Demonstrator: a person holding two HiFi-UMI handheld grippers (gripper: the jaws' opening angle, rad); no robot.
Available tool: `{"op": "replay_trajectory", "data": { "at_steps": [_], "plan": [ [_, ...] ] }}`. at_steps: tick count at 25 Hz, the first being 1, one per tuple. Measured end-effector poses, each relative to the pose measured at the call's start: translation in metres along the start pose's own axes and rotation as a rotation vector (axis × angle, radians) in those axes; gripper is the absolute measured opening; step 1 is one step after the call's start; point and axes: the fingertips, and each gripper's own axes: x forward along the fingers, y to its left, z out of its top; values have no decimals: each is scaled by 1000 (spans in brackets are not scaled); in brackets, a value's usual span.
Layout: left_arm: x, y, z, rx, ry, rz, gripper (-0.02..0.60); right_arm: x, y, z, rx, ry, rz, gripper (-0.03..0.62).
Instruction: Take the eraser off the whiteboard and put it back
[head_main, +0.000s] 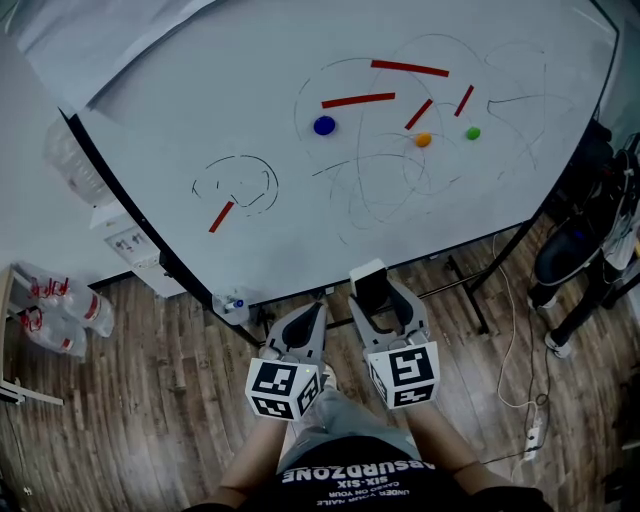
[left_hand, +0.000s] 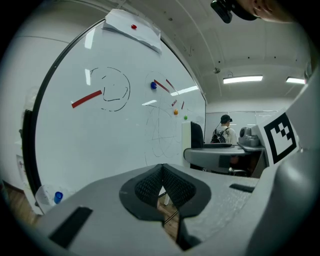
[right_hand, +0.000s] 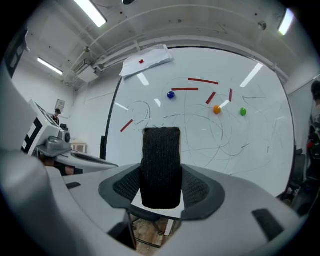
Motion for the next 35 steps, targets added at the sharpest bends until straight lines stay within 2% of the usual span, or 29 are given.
{"op": "replay_trajectory", "data": {
  "at_steps": [16, 35],
  "plan": [
    [6, 15, 9, 4, -10, -4, 8, 23, -10, 14, -4, -18, -26, 232],
    [38, 35, 15, 4, 2, -28, 8, 76, -46, 12, 67, -16, -79, 232]
  ]
}}
